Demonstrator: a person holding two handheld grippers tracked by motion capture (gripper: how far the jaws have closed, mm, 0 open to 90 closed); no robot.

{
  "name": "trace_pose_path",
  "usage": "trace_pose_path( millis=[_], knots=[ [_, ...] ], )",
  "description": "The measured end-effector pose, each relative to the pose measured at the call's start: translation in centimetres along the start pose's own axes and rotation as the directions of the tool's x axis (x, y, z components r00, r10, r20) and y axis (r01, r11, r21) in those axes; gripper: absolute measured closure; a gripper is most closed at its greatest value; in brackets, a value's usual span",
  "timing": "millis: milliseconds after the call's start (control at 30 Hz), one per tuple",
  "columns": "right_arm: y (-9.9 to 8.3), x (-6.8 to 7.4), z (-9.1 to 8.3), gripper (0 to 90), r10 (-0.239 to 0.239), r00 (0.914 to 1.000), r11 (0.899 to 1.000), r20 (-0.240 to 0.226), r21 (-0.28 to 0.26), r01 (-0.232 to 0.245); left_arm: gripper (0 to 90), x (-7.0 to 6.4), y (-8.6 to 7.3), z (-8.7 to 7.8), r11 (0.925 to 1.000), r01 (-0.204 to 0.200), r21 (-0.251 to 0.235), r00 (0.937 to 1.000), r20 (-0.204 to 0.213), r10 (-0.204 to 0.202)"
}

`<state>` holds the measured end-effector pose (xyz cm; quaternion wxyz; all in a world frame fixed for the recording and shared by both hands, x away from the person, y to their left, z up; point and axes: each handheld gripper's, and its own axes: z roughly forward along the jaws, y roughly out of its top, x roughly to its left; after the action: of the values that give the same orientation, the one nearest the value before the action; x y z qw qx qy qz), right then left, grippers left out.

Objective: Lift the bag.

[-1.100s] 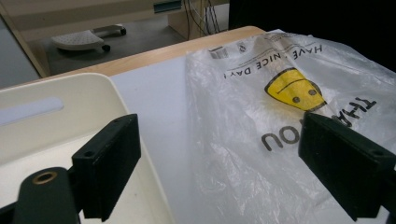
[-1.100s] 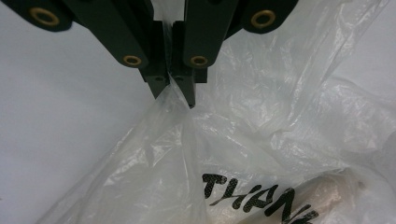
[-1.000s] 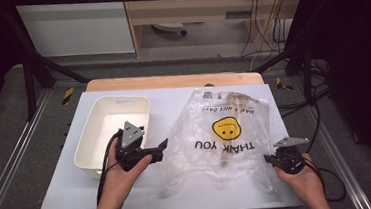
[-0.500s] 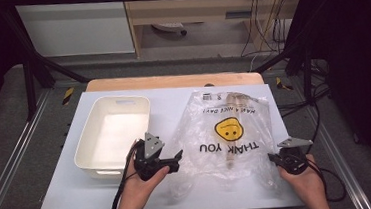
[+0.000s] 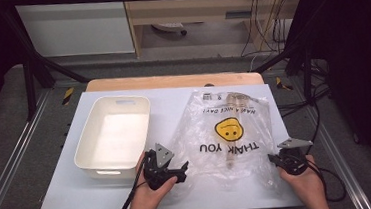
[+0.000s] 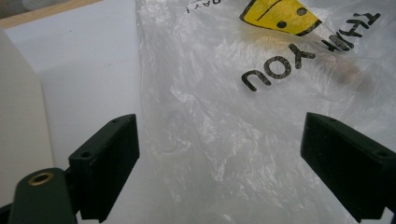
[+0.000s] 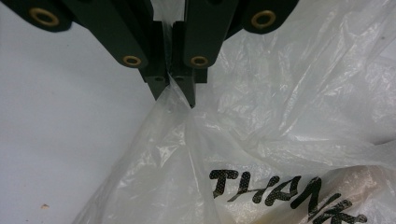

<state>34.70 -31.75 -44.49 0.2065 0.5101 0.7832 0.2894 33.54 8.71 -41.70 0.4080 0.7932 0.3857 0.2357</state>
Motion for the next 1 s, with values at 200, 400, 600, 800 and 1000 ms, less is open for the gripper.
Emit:
trace_pose_path(
  millis=[200, 400, 600, 800, 1000],
  knots=[
    [0.0, -0.1, 0.0, 90.0, 0.005, 1.0000, 1.000, 0.000, 0.002, -0.005, 10.9, 0.2, -0.8, 0.5, 0.9994, 0.022, 0.025, 0.9997, 0.003, -0.022],
    [0.0, -0.1, 0.0, 90.0, 0.008, 1.0000, 1.000, 0.003, 0.004, -0.008, 12.6, 0.4, -1.2, 1.3, 0.9992, 0.008, 0.040, 0.9998, -0.016, -0.007],
    [0.0, -0.1, 0.1, 90.0, 0.005, 1.0000, 1.000, 0.005, 0.003, -0.005, 12.6, 0.7, -2.1, 2.5, 0.9955, 0.031, 0.089, 0.9995, -0.011, -0.030],
    [0.0, -0.1, 0.1, 90.0, 0.003, 1.0000, 1.000, 0.007, 0.003, -0.003, 11.8, 1.0, -2.6, 3.6, 0.9899, 0.077, 0.119, 0.9969, 0.002, -0.078],
    [0.0, -0.1, 0.1, 90.0, -0.001, 1.0000, 1.000, 0.008, 0.003, 0.001, 15.1, 1.4, -2.7, 3.8, 0.9824, 0.128, 0.136, 0.9905, 0.031, -0.134]
  ],
)
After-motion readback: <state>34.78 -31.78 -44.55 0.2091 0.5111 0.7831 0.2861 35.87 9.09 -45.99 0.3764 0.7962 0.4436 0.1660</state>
